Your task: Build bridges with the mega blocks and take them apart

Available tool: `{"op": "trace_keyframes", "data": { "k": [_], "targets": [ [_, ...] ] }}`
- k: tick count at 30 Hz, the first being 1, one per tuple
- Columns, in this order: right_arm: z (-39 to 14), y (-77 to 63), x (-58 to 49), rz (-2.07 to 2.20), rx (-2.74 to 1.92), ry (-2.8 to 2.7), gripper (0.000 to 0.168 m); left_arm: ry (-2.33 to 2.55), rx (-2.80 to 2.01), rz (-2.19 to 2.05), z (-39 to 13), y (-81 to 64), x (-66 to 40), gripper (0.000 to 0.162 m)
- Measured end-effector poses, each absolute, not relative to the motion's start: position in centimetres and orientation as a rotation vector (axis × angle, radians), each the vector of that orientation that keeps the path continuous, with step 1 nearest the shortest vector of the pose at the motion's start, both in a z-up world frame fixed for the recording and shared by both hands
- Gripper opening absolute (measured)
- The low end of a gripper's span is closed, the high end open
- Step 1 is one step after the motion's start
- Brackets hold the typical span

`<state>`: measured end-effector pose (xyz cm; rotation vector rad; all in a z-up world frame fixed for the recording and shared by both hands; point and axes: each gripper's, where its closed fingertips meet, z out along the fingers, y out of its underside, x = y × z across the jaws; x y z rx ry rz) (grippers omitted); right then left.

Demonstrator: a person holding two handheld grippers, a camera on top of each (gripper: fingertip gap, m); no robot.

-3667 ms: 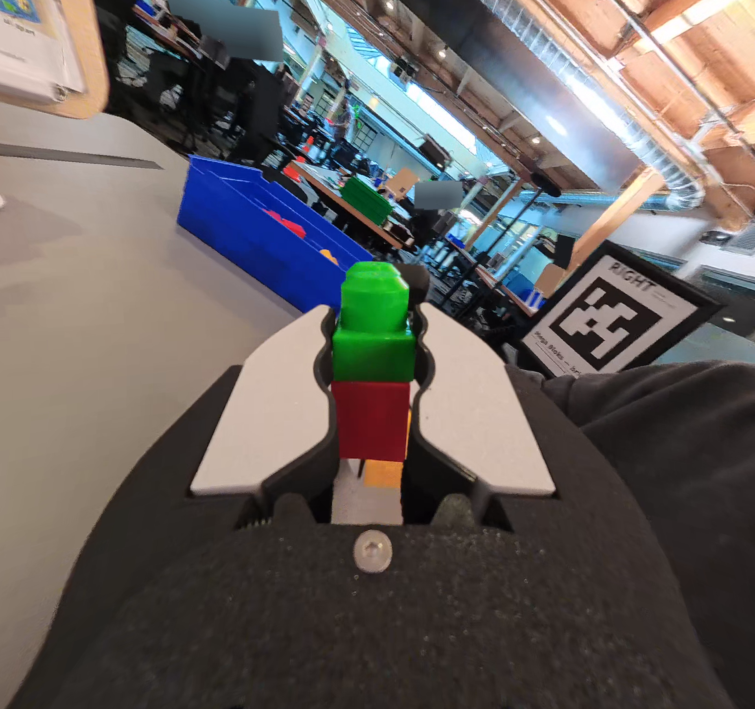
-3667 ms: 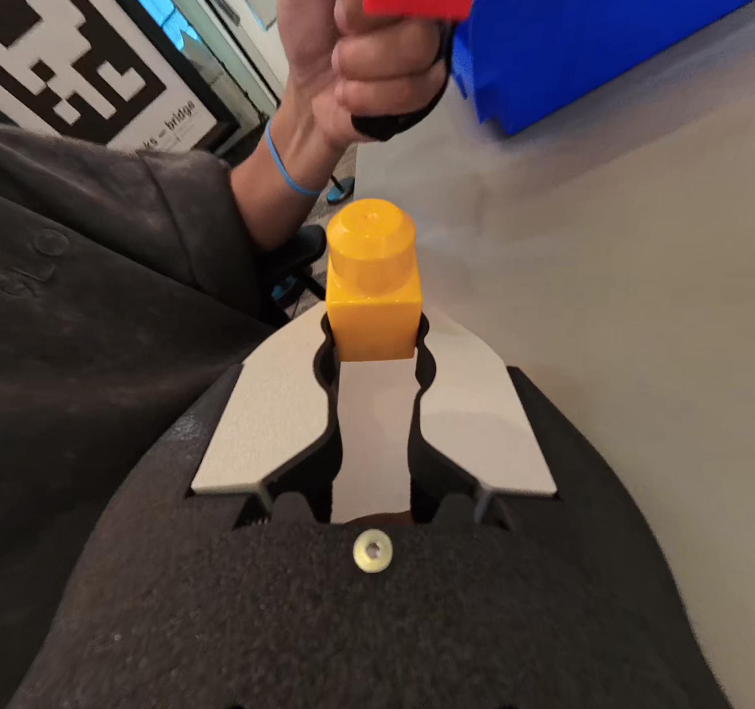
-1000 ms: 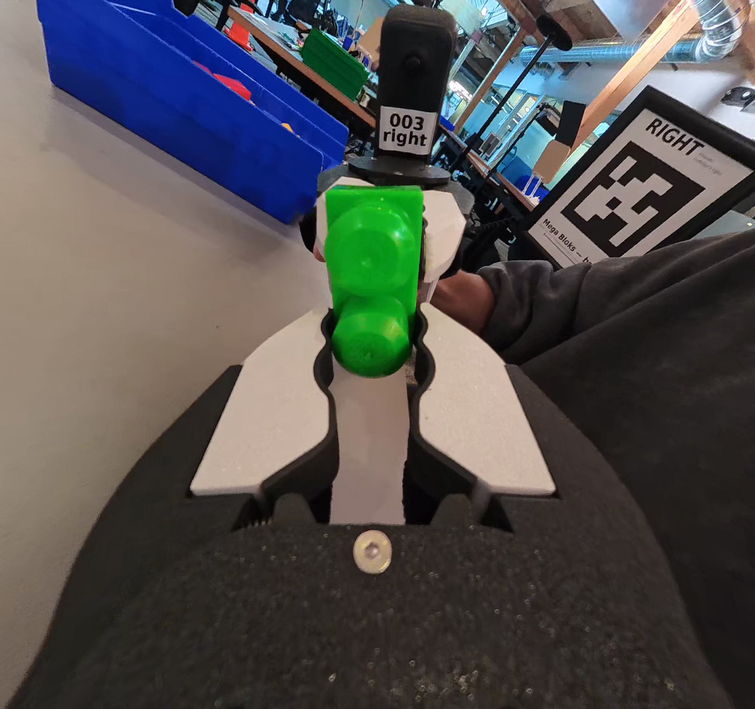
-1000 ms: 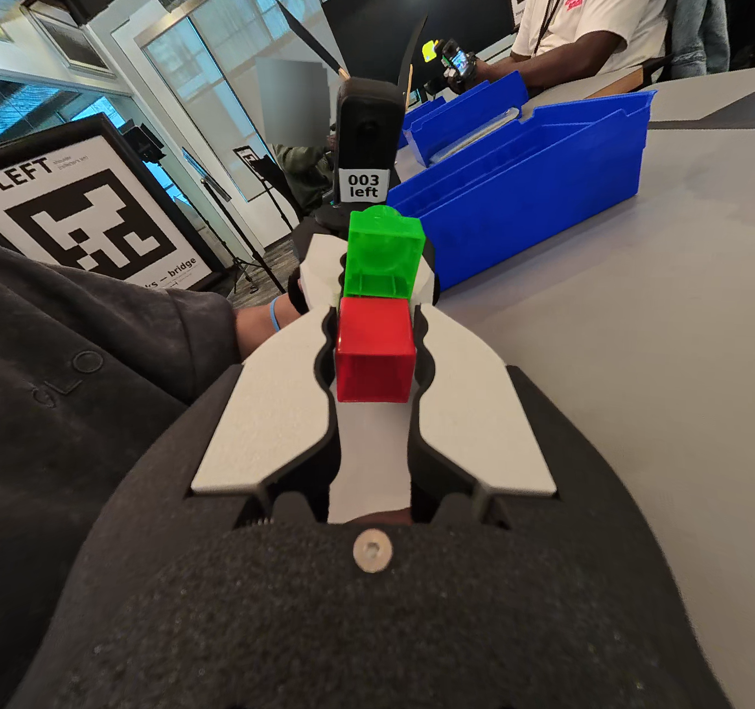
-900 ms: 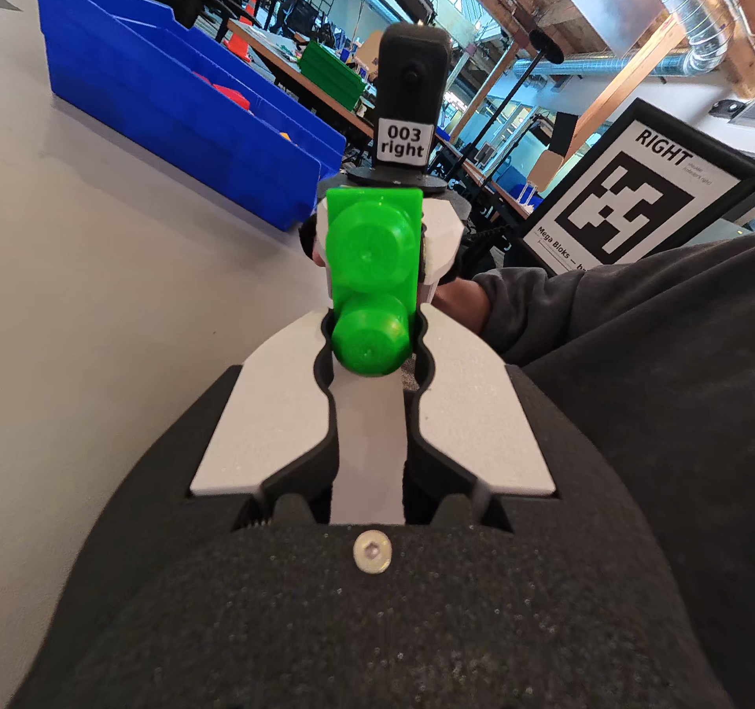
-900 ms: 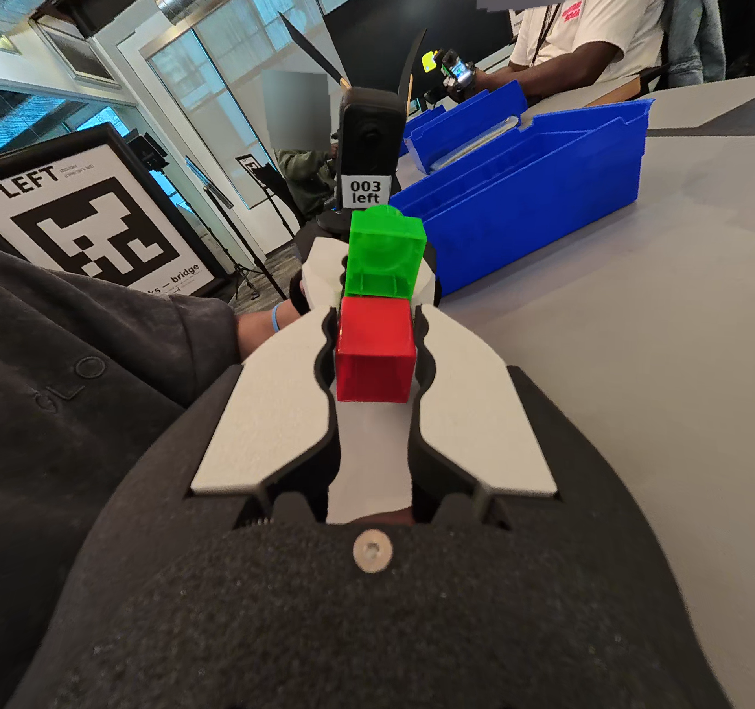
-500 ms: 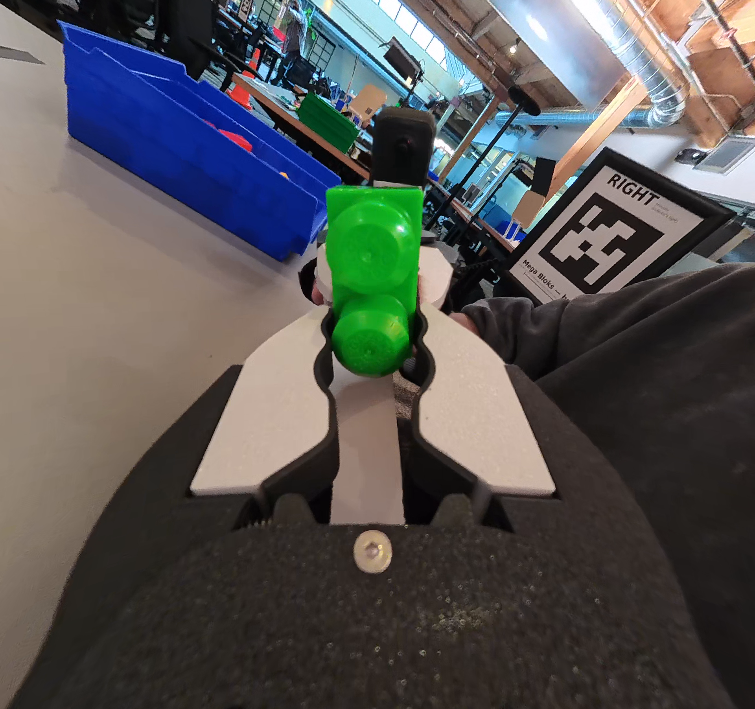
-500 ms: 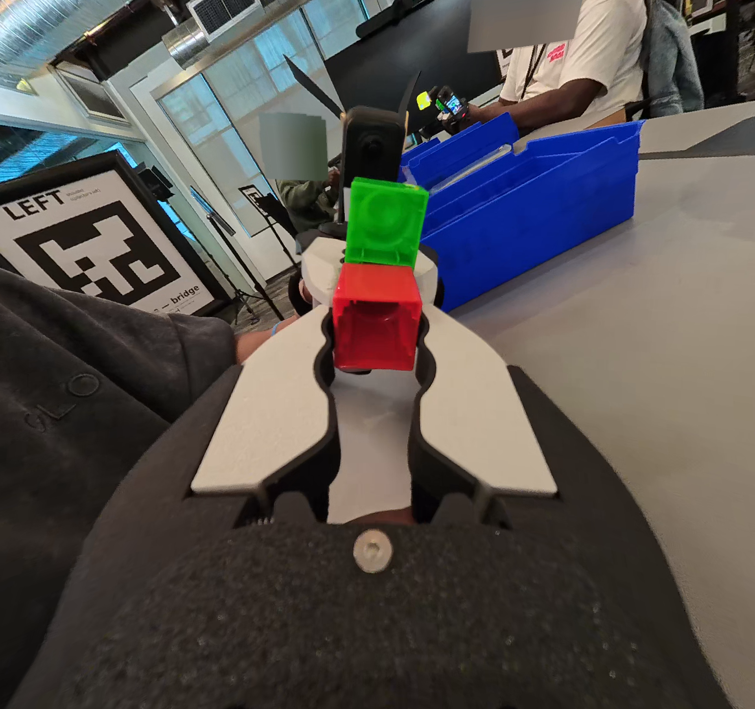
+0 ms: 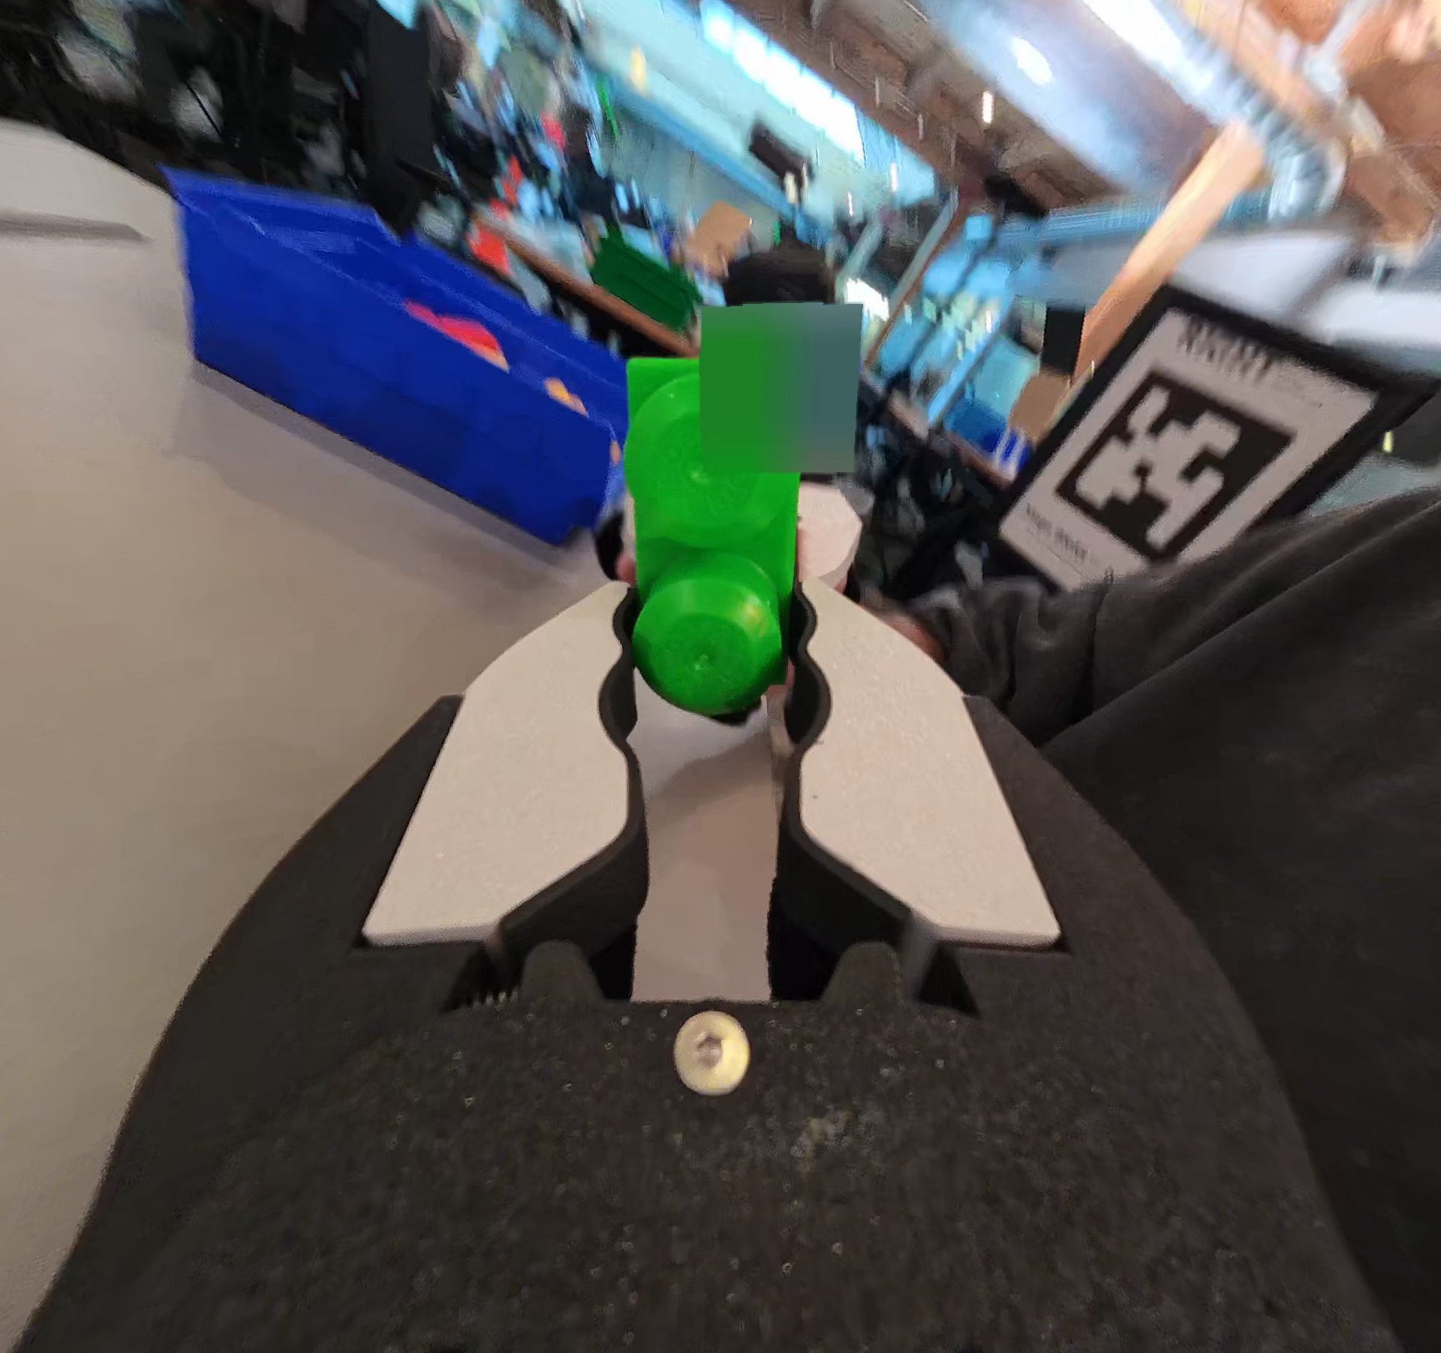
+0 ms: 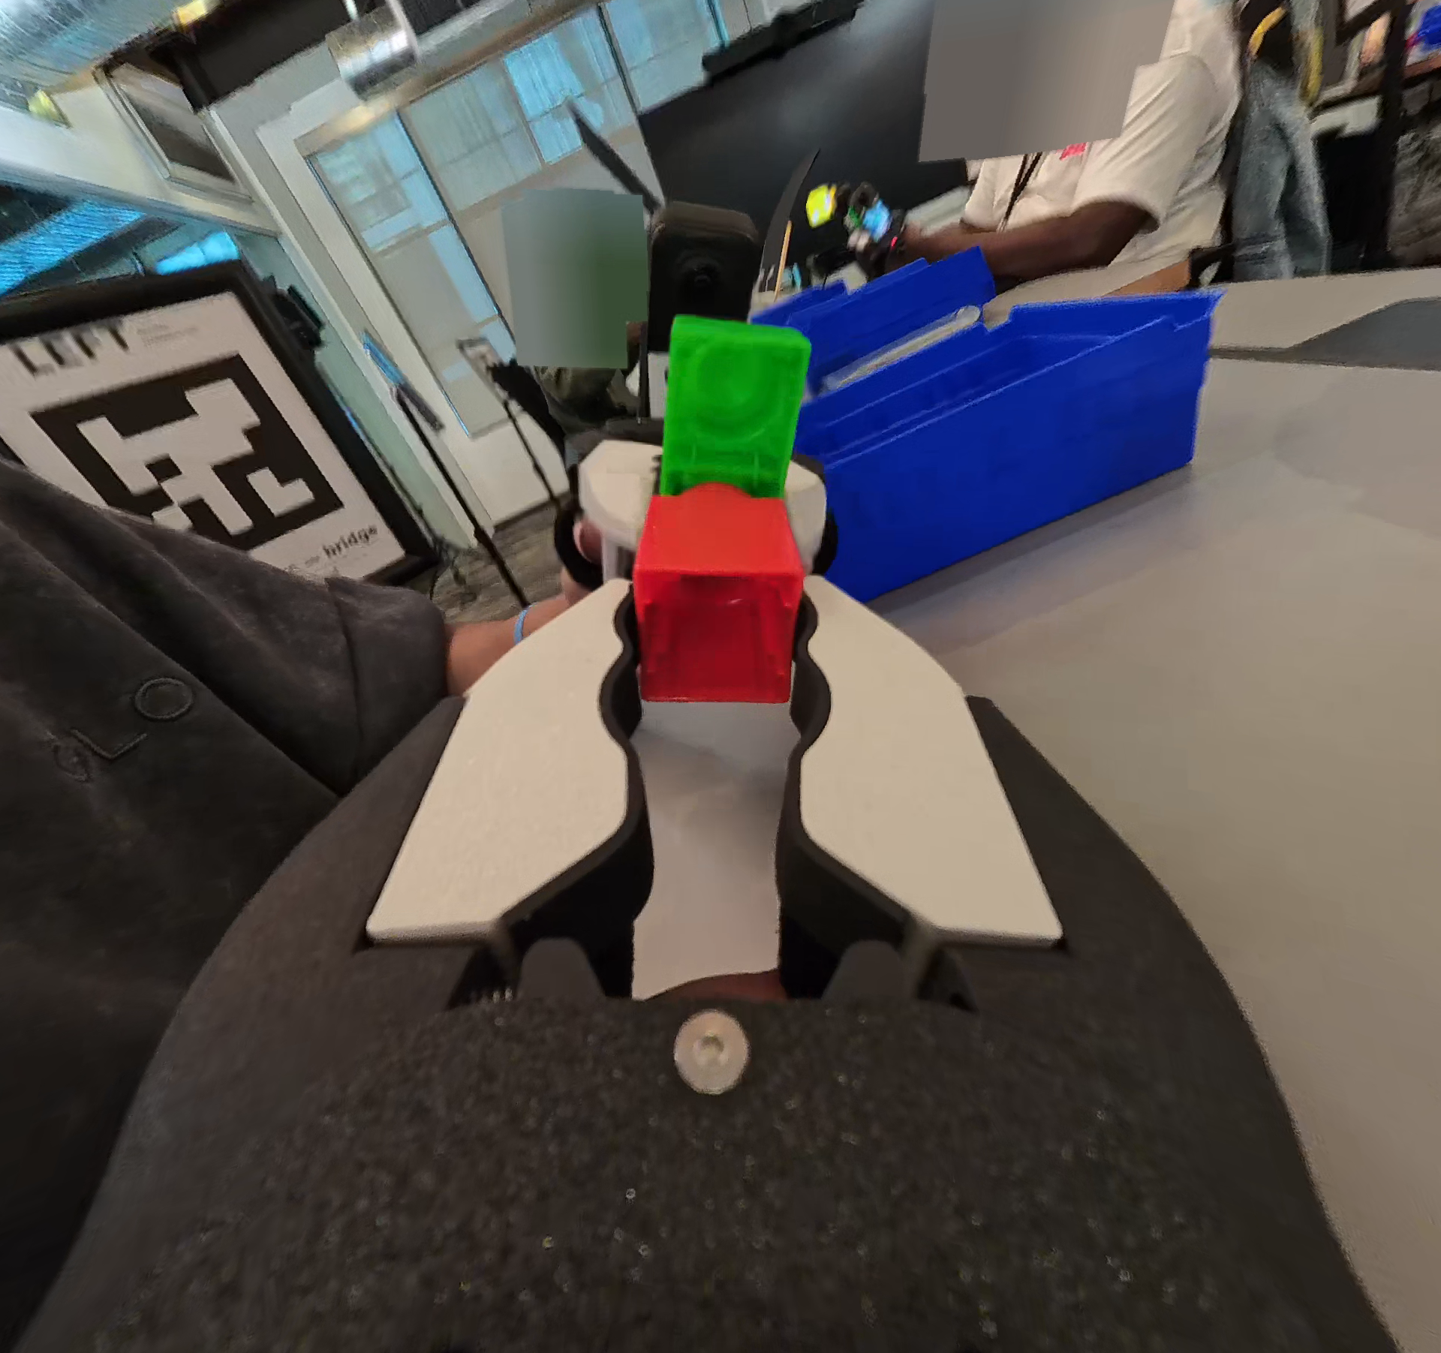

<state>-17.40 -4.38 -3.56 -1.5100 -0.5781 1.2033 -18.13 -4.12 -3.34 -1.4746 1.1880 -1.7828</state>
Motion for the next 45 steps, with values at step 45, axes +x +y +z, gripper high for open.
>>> {"op": "trace_keyframes", "data": {
  "k": [45],
  "targets": [
    [-13.7, 12.7, 29.0, -0.134, -2.621, 0.073, 0.065, 1.302, -1.596, -1.308, -8.2, -4.1, -20.8, 0.036]
  ]
}}
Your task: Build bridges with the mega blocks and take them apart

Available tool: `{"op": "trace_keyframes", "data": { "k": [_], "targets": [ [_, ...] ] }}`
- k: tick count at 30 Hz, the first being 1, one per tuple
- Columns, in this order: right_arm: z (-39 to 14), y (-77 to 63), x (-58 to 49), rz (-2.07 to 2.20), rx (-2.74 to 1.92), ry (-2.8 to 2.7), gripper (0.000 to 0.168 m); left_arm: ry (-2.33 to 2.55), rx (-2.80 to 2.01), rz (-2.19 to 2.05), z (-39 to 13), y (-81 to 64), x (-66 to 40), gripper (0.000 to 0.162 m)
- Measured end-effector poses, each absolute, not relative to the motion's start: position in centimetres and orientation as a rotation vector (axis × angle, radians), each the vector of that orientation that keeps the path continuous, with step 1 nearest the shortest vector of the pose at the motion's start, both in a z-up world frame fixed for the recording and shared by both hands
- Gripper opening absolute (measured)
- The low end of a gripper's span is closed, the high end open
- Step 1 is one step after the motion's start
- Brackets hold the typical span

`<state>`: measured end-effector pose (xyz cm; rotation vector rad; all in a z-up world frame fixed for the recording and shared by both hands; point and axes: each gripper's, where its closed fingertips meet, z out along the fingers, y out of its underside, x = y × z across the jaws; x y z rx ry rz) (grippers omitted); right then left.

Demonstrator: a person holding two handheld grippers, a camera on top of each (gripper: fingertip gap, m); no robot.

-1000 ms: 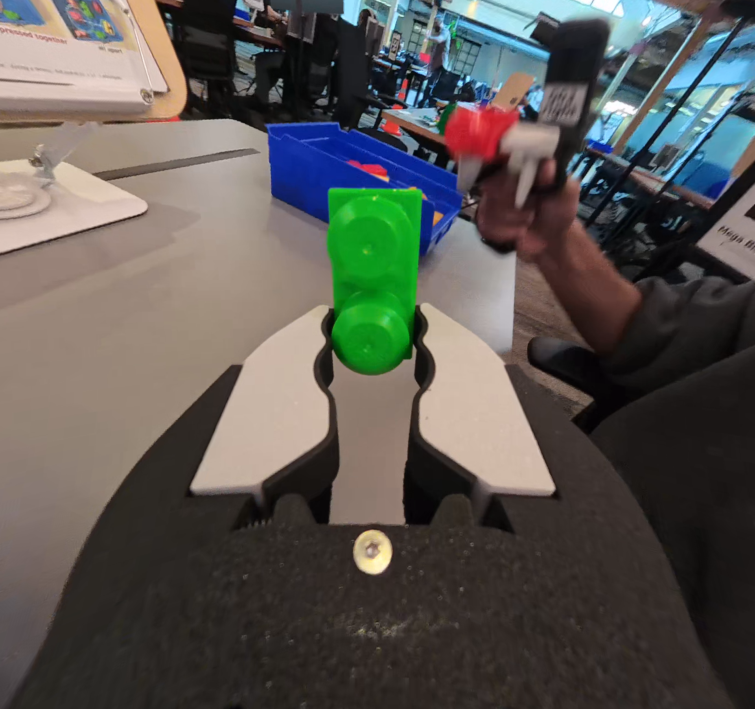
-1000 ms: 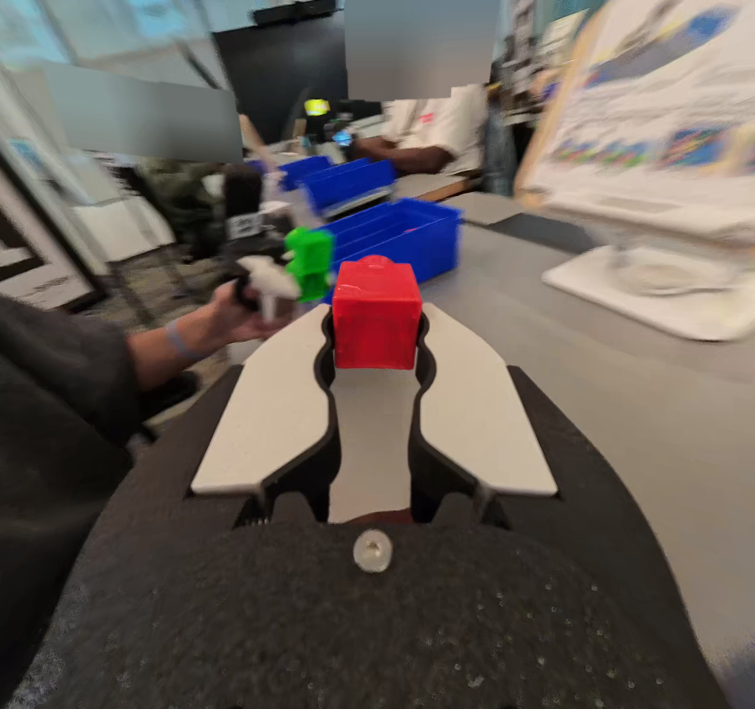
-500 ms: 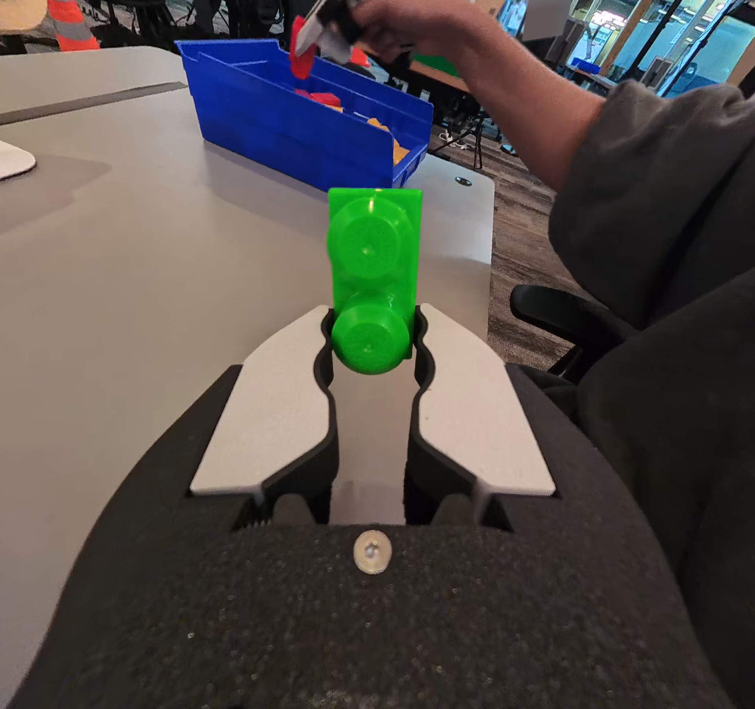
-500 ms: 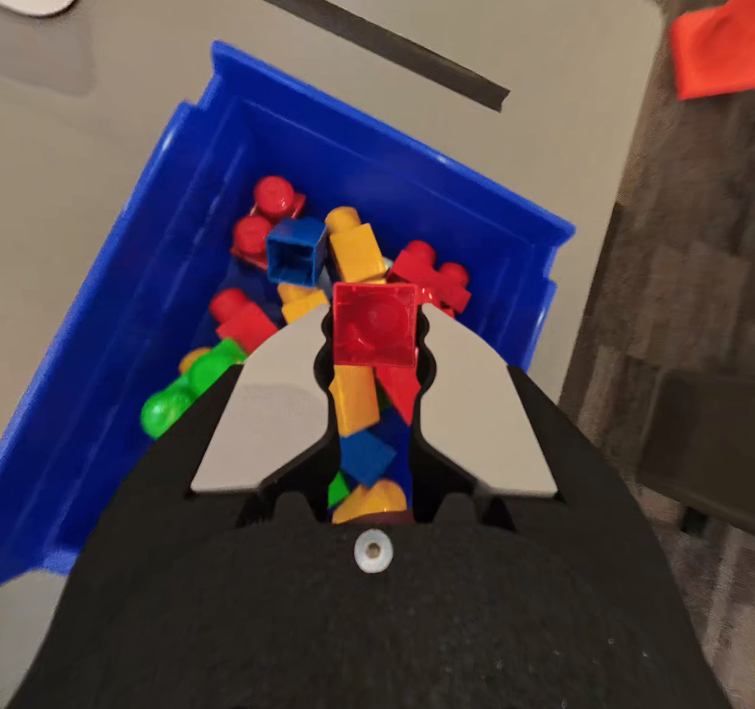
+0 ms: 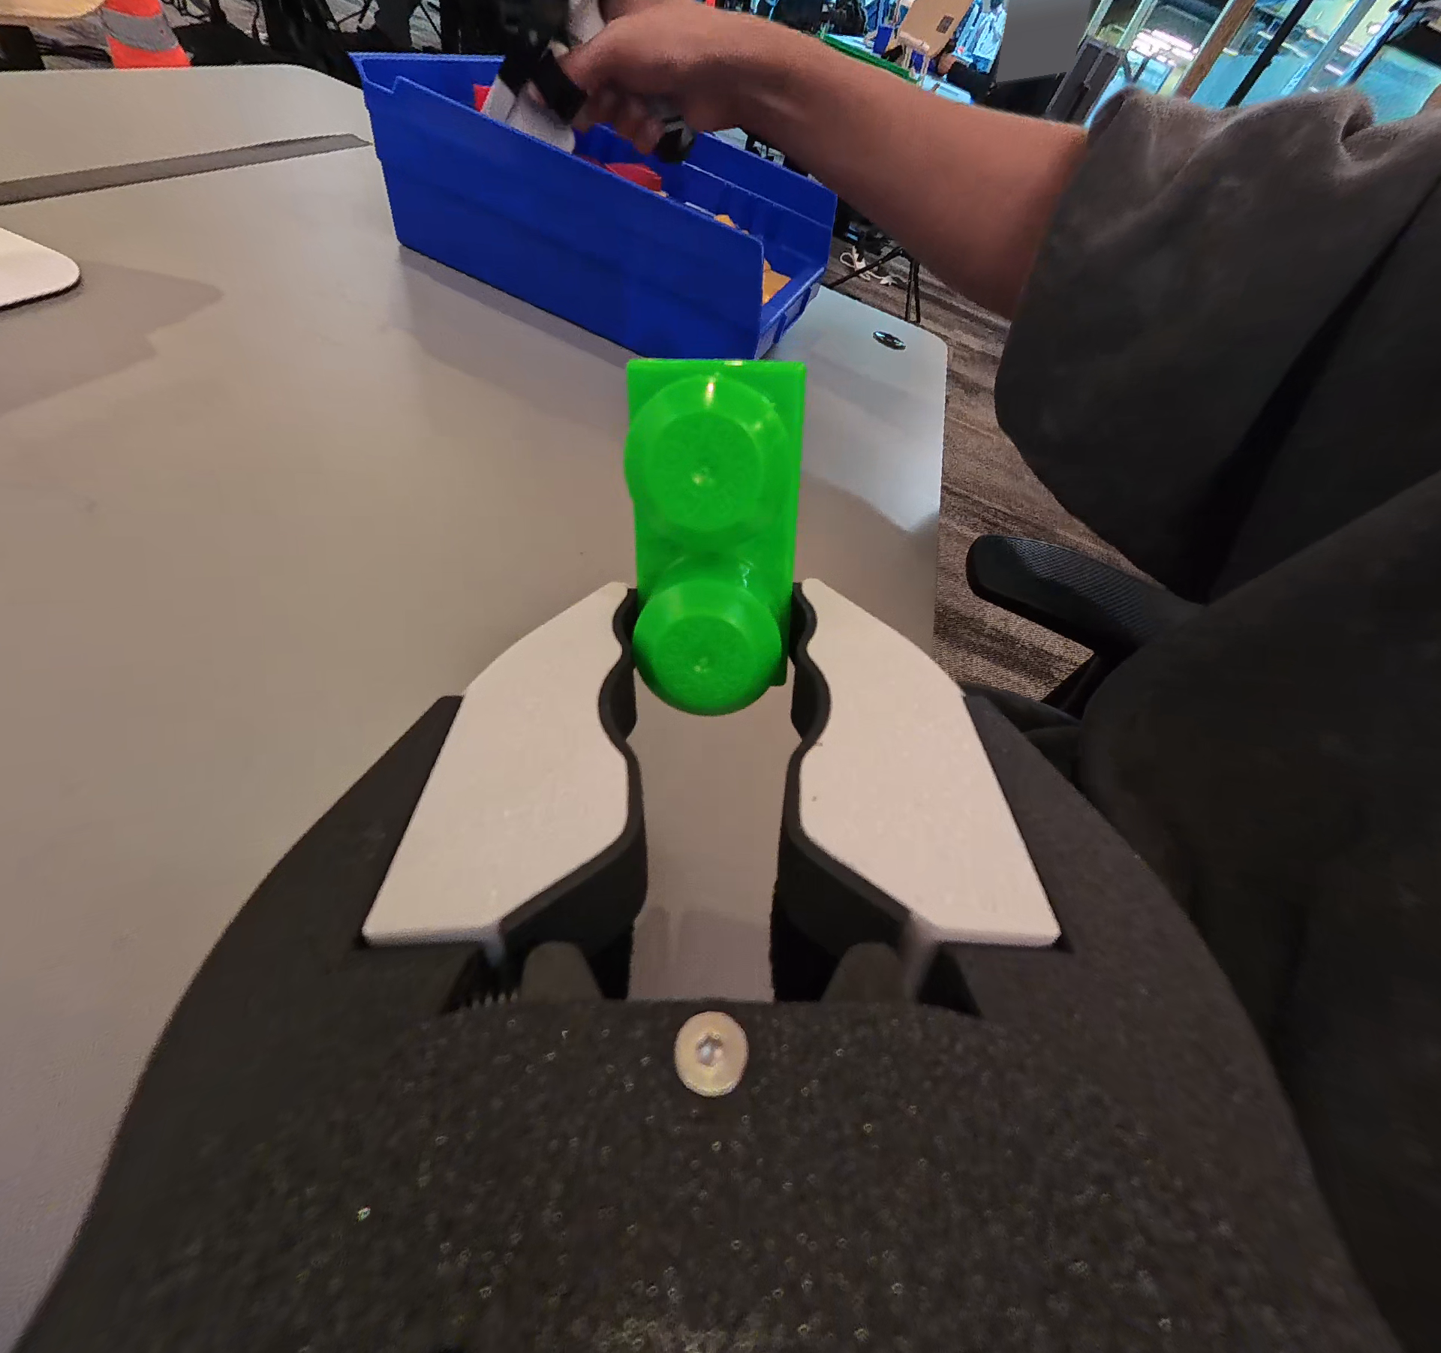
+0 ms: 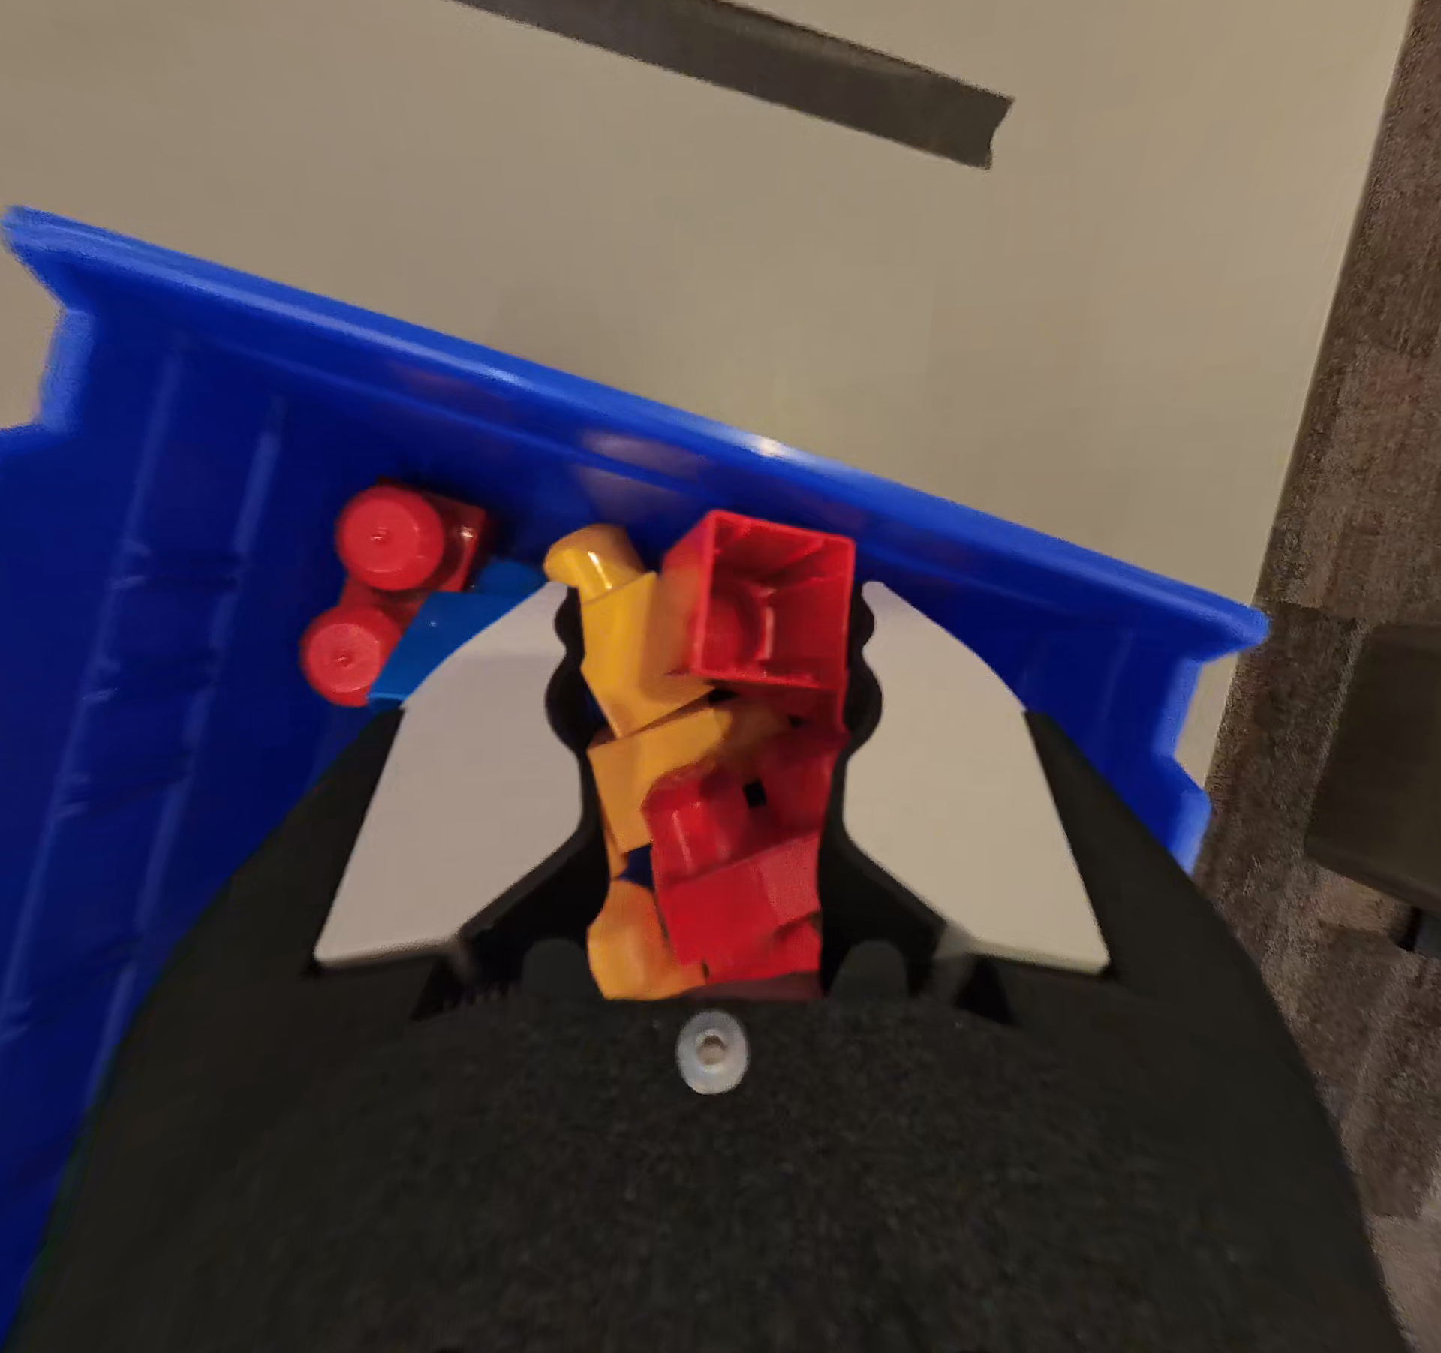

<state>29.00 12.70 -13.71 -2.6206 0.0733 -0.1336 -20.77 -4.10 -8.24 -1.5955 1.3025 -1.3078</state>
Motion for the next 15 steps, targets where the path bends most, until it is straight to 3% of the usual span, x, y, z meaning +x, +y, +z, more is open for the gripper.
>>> {"op": "trace_keyframes", "data": {
  "k": [6, 8, 11, 15],
  "targets": [
    [-0.1, 8.9, 19.9, 0.056, -2.085, 0.001, 0.059, 1.300, -1.605, -1.292, -8.1, -3.9, -20.9, 0.036],
    [1.7, 5.4, 13.0, 0.186, -1.959, -0.110, 0.056, 1.306, -1.627, -1.277, -8.5, -3.7, -20.7, 0.036],
    [-1.0, 0.0, 2.1, 0.468, -1.876, -0.230, 0.056, 1.312, -1.681, -1.224, -9.7, -3.4, -20.4, 0.036],
    [-8.8, -4.7, -7.4, 0.666, -1.932, -0.292, 0.050, 1.344, -1.739, -1.147, -10.7, -3.3, -19.9, 0.036]
  ]
}}
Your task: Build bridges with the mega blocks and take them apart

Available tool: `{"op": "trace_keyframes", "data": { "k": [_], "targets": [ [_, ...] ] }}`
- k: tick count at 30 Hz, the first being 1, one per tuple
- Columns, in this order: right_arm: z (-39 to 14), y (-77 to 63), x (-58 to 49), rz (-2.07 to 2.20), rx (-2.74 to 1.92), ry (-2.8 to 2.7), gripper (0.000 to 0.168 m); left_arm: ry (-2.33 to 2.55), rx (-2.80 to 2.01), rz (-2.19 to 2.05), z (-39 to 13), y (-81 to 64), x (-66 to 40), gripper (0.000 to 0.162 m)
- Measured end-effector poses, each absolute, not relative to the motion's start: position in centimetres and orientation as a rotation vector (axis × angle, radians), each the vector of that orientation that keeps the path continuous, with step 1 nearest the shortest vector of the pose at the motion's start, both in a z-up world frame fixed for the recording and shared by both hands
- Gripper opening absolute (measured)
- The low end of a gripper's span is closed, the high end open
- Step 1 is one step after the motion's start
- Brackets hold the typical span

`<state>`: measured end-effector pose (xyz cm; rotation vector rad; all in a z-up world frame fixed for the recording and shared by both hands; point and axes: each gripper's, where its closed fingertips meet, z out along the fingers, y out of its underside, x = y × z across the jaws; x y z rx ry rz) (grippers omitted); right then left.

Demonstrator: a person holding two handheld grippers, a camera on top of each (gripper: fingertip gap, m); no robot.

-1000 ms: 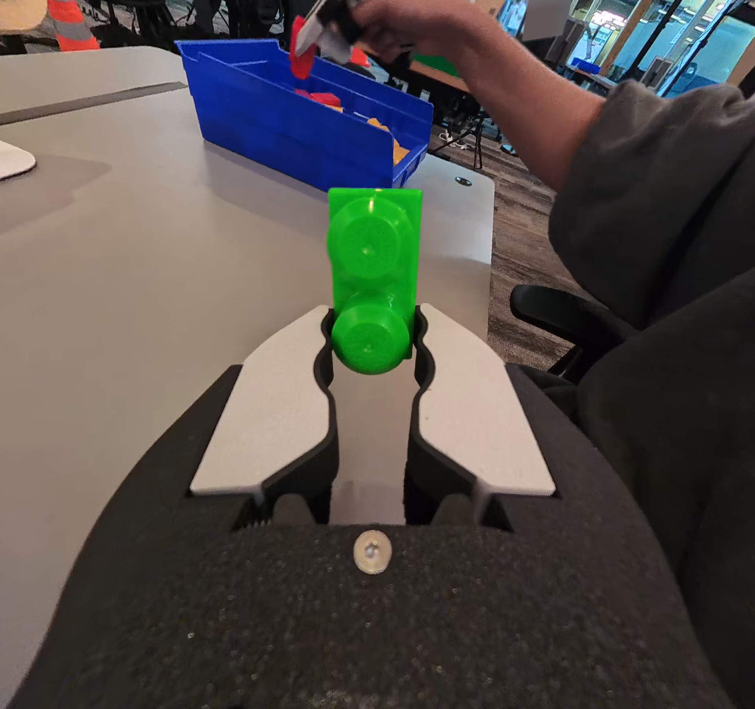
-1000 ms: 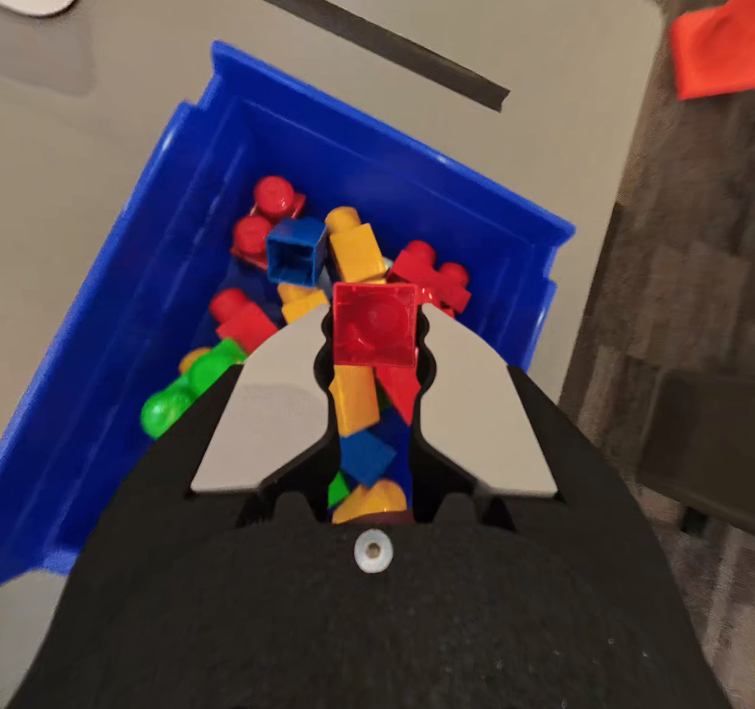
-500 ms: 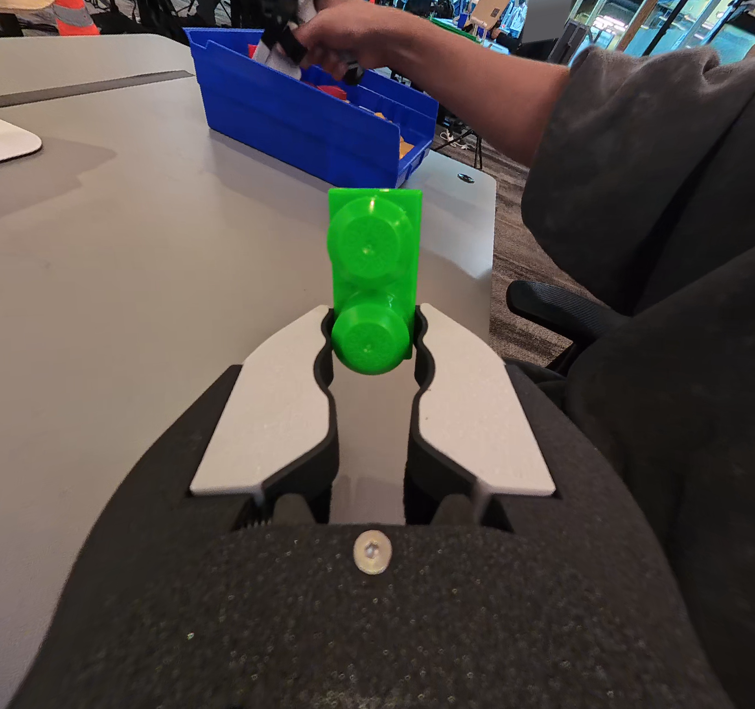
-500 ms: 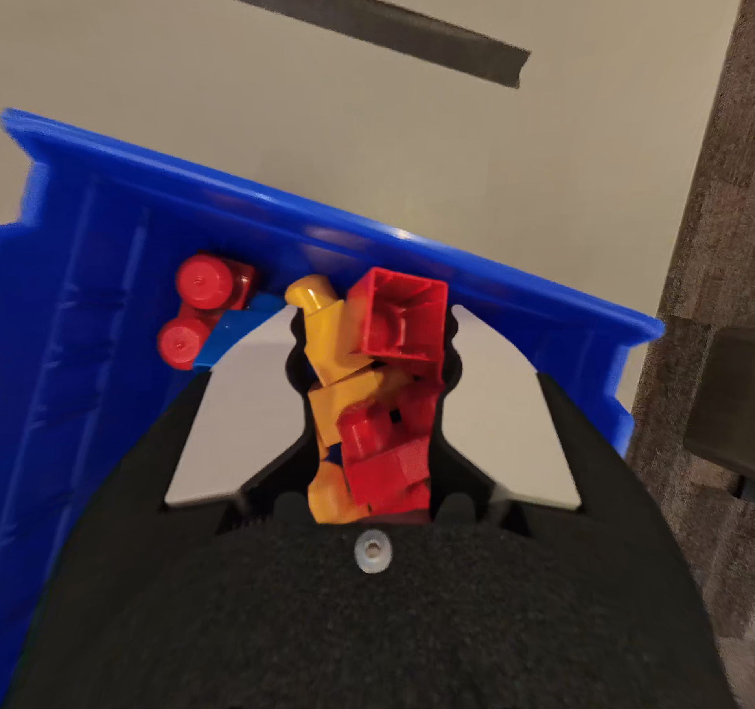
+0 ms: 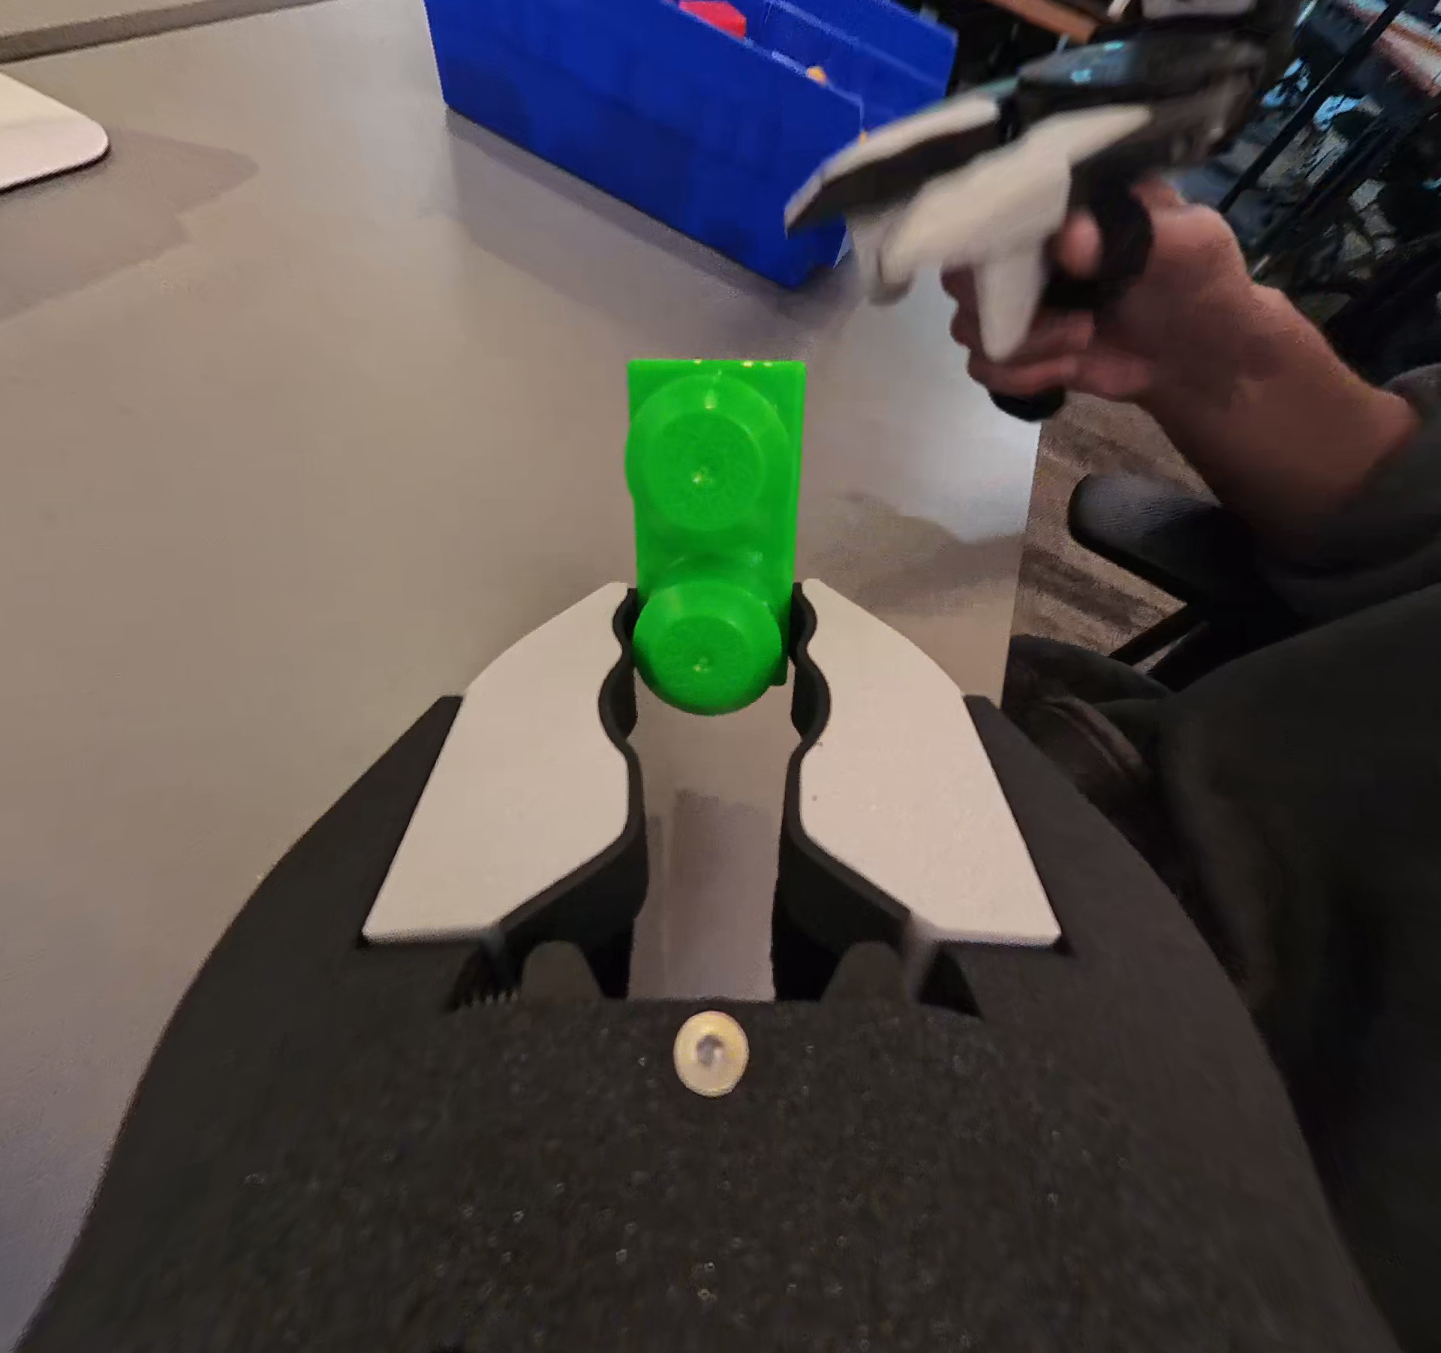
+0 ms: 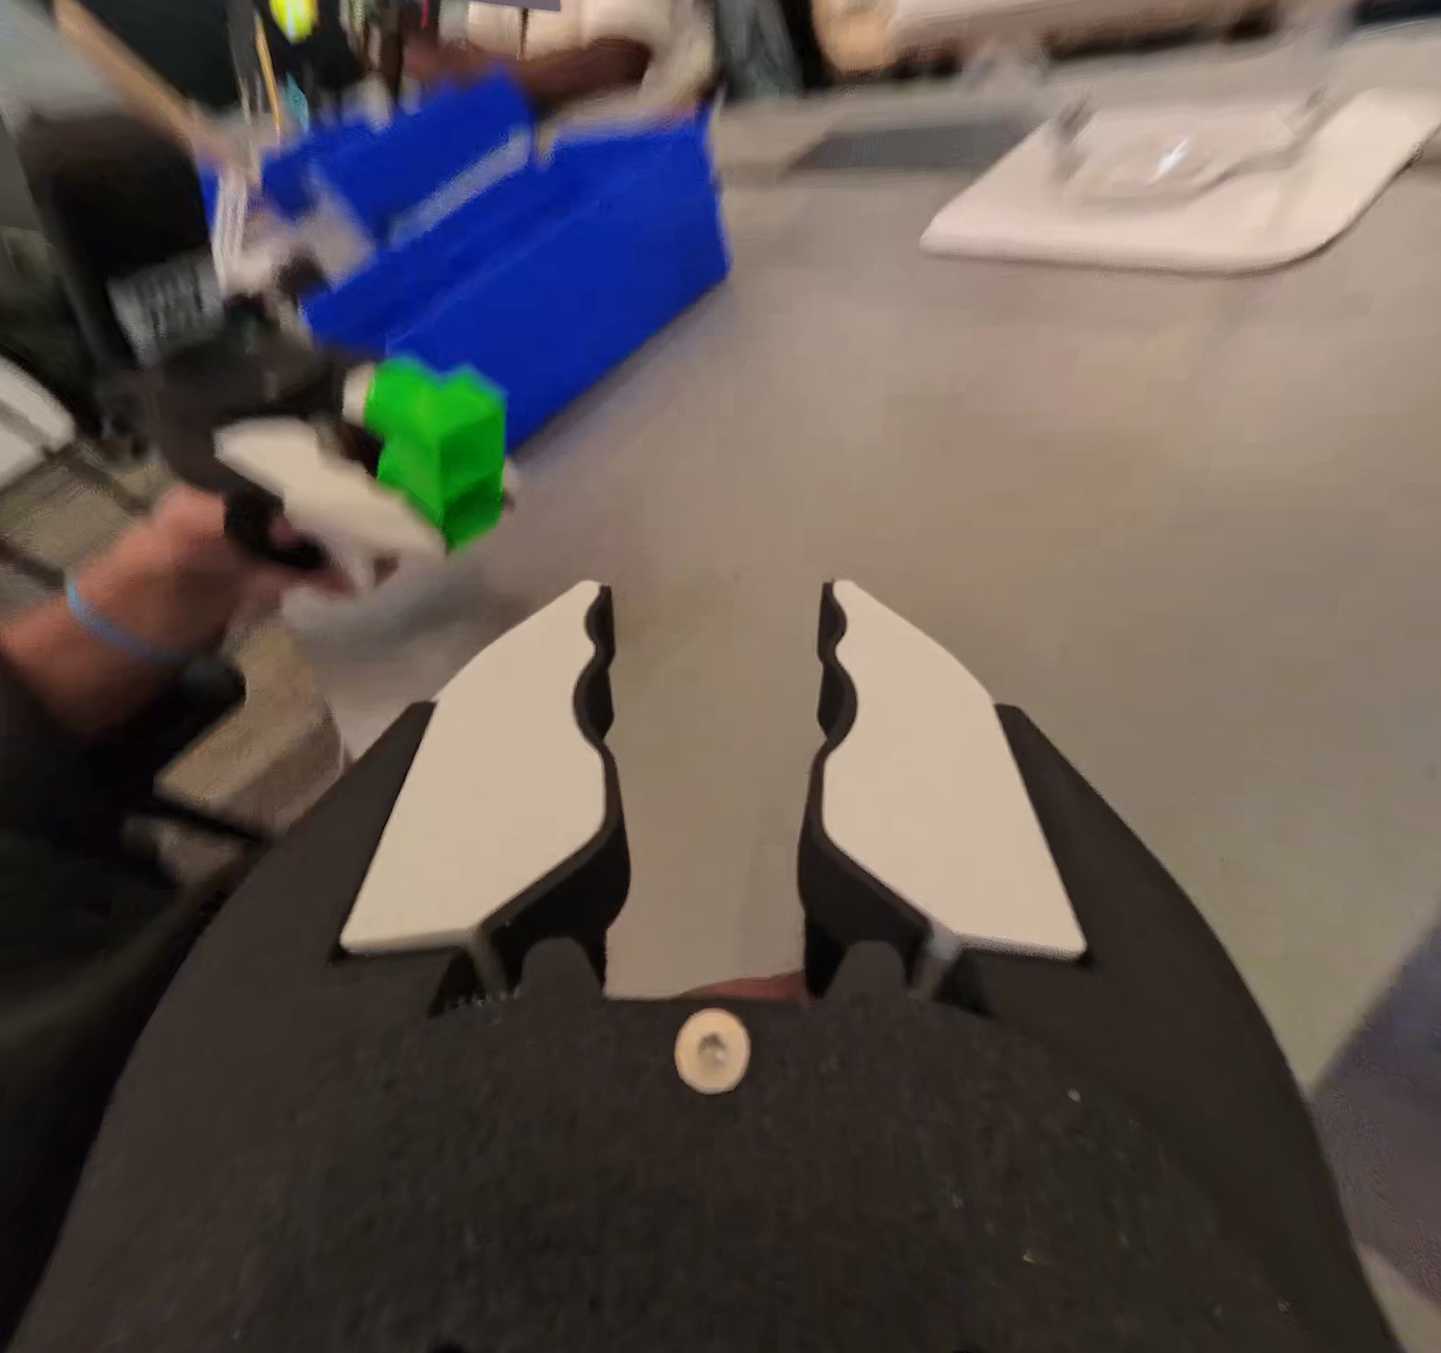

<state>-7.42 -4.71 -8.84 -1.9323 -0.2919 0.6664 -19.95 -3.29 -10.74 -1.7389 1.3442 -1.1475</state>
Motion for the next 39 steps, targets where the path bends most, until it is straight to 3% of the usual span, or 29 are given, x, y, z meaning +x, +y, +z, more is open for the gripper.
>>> {"op": "trace_keyframes", "data": {
  "k": [3, 17, 27, 32, 39],
  "targets": [
    [-11.5, -5.8, -7.4, 0.443, -2.010, -0.362, 0.050, 1.388, -1.833, -1.030, -11.7, -2.5, -19.3, 0.036],
    [-12.8, -8.8, -7.5, 0.467, -2.053, -0.346, 0.047, 1.686, -2.243, -0.259, -17.7, 5.8, -14.6, 0.036],
    [-12.8, -9.5, -7.0, 0.550, -2.048, -0.301, 0.047, 1.674, -2.277, -0.319, -19.3, 6.0, -13.7, 0.036],
    [-13.7, -9.5, -7.5, 0.542, -2.076, -0.323, 0.047, 1.631, -2.255, -0.356, -19.2, 5.9, -13.6, 0.043],
    [-14.4, -7.9, -8.7, 0.418, -2.112, -0.334, 0.053, 1.384, -2.102, -0.601, -15.1, 2.1, -18.0, 0.045]
  ]
}}
